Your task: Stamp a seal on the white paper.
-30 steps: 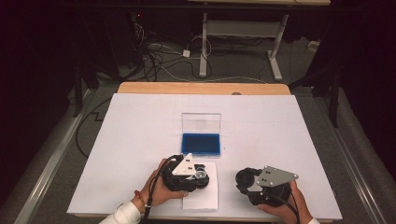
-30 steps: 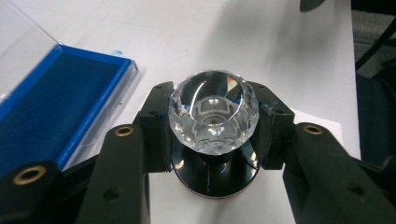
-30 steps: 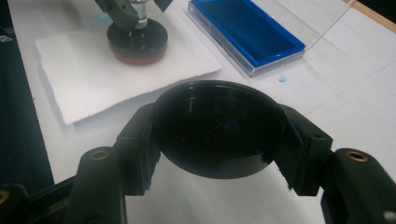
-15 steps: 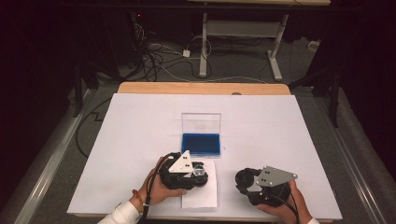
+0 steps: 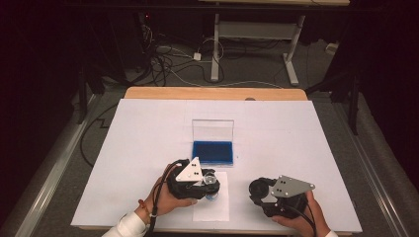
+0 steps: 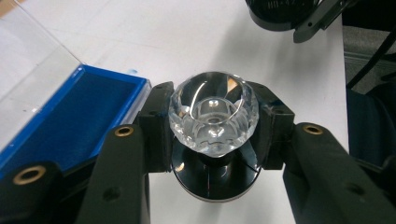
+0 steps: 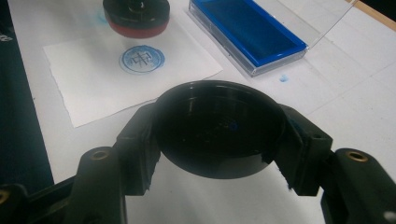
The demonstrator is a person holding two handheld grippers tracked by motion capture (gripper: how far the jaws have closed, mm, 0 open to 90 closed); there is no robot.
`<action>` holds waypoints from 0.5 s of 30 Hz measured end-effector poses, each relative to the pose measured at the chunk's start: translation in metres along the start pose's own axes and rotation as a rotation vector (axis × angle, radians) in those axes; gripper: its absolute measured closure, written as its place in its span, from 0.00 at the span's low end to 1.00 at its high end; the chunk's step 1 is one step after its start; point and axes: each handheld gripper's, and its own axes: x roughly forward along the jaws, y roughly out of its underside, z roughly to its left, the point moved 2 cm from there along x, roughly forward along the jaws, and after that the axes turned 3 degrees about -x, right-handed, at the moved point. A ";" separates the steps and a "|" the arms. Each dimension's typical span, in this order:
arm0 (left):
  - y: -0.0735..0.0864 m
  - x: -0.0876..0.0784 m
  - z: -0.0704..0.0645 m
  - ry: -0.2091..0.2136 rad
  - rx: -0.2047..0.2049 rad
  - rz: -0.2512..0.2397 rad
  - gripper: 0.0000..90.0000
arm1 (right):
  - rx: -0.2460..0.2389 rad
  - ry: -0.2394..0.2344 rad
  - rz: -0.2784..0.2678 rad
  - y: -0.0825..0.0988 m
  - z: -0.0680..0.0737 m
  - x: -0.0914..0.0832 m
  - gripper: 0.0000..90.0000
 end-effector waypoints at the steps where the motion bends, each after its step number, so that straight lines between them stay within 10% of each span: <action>1: -0.001 -0.002 0.000 -0.004 0.002 -0.005 0.60 | -0.001 0.000 -0.001 0.000 0.000 0.000 0.43; 15: -0.004 -0.032 0.009 -0.051 -0.020 -0.072 0.60 | -0.002 0.002 -0.002 0.000 -0.001 -0.001 0.43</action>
